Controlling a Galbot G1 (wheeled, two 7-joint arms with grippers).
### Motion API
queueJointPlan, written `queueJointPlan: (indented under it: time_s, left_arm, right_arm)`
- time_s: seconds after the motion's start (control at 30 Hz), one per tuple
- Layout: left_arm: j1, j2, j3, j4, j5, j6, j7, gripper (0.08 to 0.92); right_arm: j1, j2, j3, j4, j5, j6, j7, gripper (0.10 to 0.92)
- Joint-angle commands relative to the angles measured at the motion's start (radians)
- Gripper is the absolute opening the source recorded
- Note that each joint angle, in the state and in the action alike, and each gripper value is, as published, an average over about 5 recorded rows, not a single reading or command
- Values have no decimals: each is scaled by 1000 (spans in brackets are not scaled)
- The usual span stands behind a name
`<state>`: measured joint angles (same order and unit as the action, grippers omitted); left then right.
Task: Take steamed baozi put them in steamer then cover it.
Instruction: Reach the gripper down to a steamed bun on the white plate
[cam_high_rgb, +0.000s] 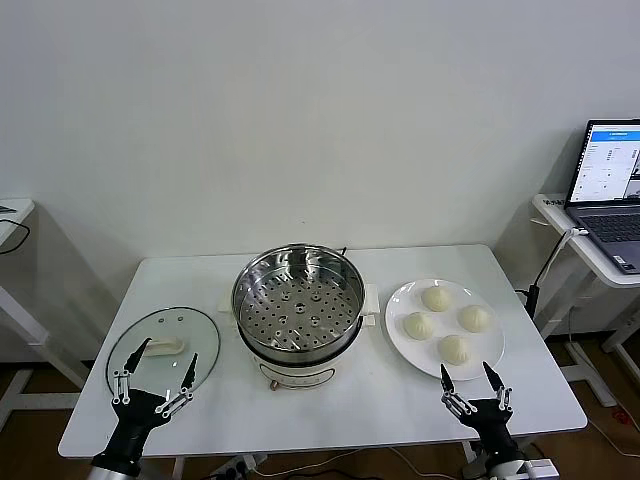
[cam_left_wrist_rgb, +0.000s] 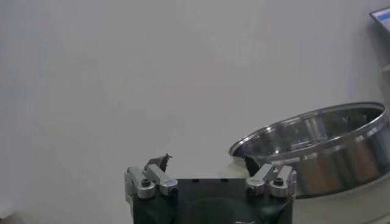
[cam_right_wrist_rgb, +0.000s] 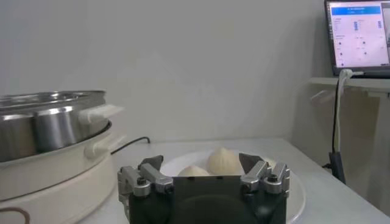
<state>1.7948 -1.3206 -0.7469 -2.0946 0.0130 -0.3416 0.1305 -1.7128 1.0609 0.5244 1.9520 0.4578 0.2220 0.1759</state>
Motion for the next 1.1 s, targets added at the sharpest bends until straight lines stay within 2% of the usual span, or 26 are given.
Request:
queueJointPlan:
  time_s: [0.03, 0.23, 0.43, 0.6, 0.7, 0.83, 0.93, 1.1]
  left_arm:
    - [5, -2, 4, -6, 3, -2, -1, 823]
    - [10, -15, 6, -17, 19, -2, 5, 823]
    - [17, -27, 1, -34, 20, -1, 4, 823]
    - [19, -30, 1, -41, 23, -1, 5, 823]
    - [19, -35, 3, -39, 24, -1, 4, 823]
    - [20, -42, 9, -37, 28, -2, 4, 823]
    - [22, -43, 12, -38, 31, -3, 4, 823]
    - [24, -41, 8, -41, 32, -1, 2, 823]
  right_arm:
    - [99, -21, 12, -13, 17, -73, 55, 823]
    - [409, -115, -35, -128, 126, -195, 82, 823]
    - [825, -181, -251, -396, 222, -204, 68, 823]
    - [1125, -203, -446, -646, 293, -202, -38, 823]
    - [1247, -231, -563, -758, 339, -220, -188, 823]
    - [1366, -298, -700, -837, 326, -268, -503, 823]
    - [1469, -337, -809, -905, 228, -282, -779, 823]
    - [1653, -314, -959, -1092, -77, -200, -1193, 823]
